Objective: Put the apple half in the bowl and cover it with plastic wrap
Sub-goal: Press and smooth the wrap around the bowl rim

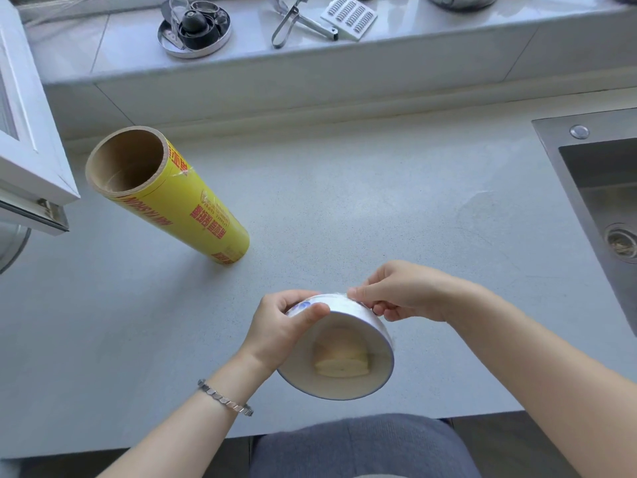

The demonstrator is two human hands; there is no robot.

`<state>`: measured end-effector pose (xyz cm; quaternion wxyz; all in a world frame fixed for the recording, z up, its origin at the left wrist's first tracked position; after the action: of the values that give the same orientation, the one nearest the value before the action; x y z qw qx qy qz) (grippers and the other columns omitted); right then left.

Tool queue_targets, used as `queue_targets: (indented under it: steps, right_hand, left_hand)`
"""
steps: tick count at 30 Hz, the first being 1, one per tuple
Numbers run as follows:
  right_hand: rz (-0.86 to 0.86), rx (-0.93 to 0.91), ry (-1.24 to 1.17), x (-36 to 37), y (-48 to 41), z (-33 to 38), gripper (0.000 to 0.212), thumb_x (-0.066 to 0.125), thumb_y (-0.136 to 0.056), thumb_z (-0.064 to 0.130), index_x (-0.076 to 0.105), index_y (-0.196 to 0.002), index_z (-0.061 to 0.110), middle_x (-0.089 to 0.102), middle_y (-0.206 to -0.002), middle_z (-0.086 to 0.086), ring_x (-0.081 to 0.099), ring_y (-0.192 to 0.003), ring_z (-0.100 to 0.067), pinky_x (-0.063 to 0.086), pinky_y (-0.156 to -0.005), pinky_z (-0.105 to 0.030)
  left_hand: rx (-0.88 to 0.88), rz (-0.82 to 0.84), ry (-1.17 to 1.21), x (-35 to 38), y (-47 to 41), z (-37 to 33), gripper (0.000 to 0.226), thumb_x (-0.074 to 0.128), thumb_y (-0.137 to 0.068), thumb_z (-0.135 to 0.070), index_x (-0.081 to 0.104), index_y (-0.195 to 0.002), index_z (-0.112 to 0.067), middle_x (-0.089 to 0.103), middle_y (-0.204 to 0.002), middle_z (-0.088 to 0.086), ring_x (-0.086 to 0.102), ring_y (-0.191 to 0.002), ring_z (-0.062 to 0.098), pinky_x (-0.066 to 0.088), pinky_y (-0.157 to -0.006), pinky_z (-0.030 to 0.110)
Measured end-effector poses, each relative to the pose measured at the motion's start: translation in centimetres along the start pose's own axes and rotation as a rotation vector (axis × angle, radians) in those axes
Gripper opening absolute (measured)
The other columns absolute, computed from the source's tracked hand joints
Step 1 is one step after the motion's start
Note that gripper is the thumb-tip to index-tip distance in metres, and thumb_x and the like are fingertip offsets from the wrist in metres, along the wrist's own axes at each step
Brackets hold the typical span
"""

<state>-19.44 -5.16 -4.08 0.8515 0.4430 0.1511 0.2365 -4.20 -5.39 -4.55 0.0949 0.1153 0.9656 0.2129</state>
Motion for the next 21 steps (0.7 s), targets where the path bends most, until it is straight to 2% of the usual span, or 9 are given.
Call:
queue_targets:
  steps: [2,4,6,8,11,14,17,19,21]
  right_hand:
    - [-0.026,0.0,0.022,-0.1,-0.2,0.1,0.022,0.06,-0.085,0.029,0.061,-0.076,0.008,0.05,-0.06,0.0,0.043,-0.055,-0.01,0.042,-0.059,-0.019]
    - [-0.104,-0.027,0.006,-0.5,-0.4,0.1,0.026,0.054,-0.09,0.026,0.058,-0.072,0.008,0.054,-0.065,-0.001,0.047,-0.057,-0.01,0.046,-0.06,-0.019]
    - [-0.177,-0.069,-0.125,-0.9,-0.6,0.2,0.027,0.047,-0.093,0.022,0.056,-0.071,0.008,0.057,-0.069,-0.002,0.05,-0.058,-0.011,0.05,-0.063,-0.02]
    - [-0.207,-0.105,-0.276,-1.1,-0.6,0.4,0.027,0.046,-0.094,0.018,0.054,-0.07,0.008,0.055,-0.066,-0.002,0.05,-0.055,-0.01,0.051,-0.057,-0.016]
    - [-0.249,-0.113,-0.366,-1.4,-0.7,0.1,0.024,0.05,-0.092,0.016,0.058,-0.071,0.007,0.057,-0.065,-0.002,0.052,-0.053,-0.009,0.052,-0.054,-0.011]
    - [-0.206,-0.083,-0.46,-1.0,-0.8,-0.4,0.016,0.058,-0.087,0.012,0.061,-0.072,0.007,0.061,-0.065,-0.003,0.055,-0.048,-0.006,0.052,-0.052,-0.011]
    - [-0.165,-0.04,-0.499,-0.7,-0.9,-0.5,0.01,0.06,-0.086,0.015,0.061,-0.083,0.005,0.064,-0.067,-0.004,0.057,-0.049,-0.006,0.052,-0.051,-0.012]
    - [-0.128,-0.02,-0.469,-0.4,-0.9,-0.3,0.027,0.063,-0.083,0.027,0.06,-0.097,0.003,0.065,-0.07,-0.003,0.056,-0.052,-0.007,0.051,-0.053,-0.014]
    - [-0.122,-0.026,-0.358,-0.3,-0.9,0.3,0.037,0.07,-0.077,0.033,0.061,-0.1,0.006,0.065,-0.071,-0.001,0.055,-0.054,-0.006,0.05,-0.053,-0.015]
  left_hand:
    - [-0.009,0.011,0.005,0.2,0.1,-0.1,0.056,0.069,-0.044,-0.061,0.073,-0.079,-0.018,0.073,-0.084,0.01,0.064,-0.077,0.016,0.048,-0.07,0.028]
    - [-0.021,0.02,0.02,0.2,0.1,-0.1,0.058,0.071,-0.041,-0.065,0.074,-0.078,-0.02,0.073,-0.083,0.008,0.064,-0.076,0.014,0.049,-0.07,0.027]
    - [-0.029,0.041,0.015,0.5,0.1,0.0,0.069,0.071,-0.036,-0.074,0.074,-0.079,-0.02,0.073,-0.082,0.007,0.065,-0.075,0.013,0.05,-0.07,0.027]
    - [-0.042,0.061,0.012,0.9,0.1,0.0,0.06,0.072,-0.041,-0.066,0.074,-0.079,-0.02,0.072,-0.081,0.006,0.065,-0.076,0.015,0.049,-0.07,0.03]
    - [-0.054,0.044,0.031,1.1,0.2,0.0,0.05,0.069,-0.045,-0.064,0.074,-0.074,-0.023,0.071,-0.078,0.005,0.063,-0.074,0.015,0.048,-0.07,0.03]
    - [-0.063,0.016,0.048,0.9,0.2,-0.1,0.048,0.065,-0.049,-0.059,0.073,-0.075,-0.019,0.069,-0.077,0.007,0.061,-0.073,0.017,0.046,-0.07,0.032]
    - [-0.052,0.0,0.005,0.6,0.3,-0.5,0.05,0.064,-0.048,-0.06,0.073,-0.077,-0.02,0.071,-0.076,0.005,0.063,-0.072,0.014,0.049,-0.068,0.027]
    - [-0.046,-0.01,-0.016,0.4,0.3,-0.6,0.051,0.064,-0.048,-0.06,0.073,-0.078,-0.02,0.072,-0.078,0.006,0.064,-0.073,0.014,0.049,-0.069,0.029]
    - [-0.044,-0.009,-0.029,0.3,0.4,-0.5,0.05,0.065,-0.048,-0.06,0.073,-0.078,-0.021,0.073,-0.082,0.008,0.065,-0.076,0.016,0.05,-0.073,0.032]
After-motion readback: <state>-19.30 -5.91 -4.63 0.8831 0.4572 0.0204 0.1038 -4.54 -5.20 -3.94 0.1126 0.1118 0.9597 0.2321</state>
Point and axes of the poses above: each hand's wrist, its own y-axis away from the middle knuckle, its own x-axis out of the palm, z = x × y, the point moved 9 cm from there along -y, towards the middle knuckle
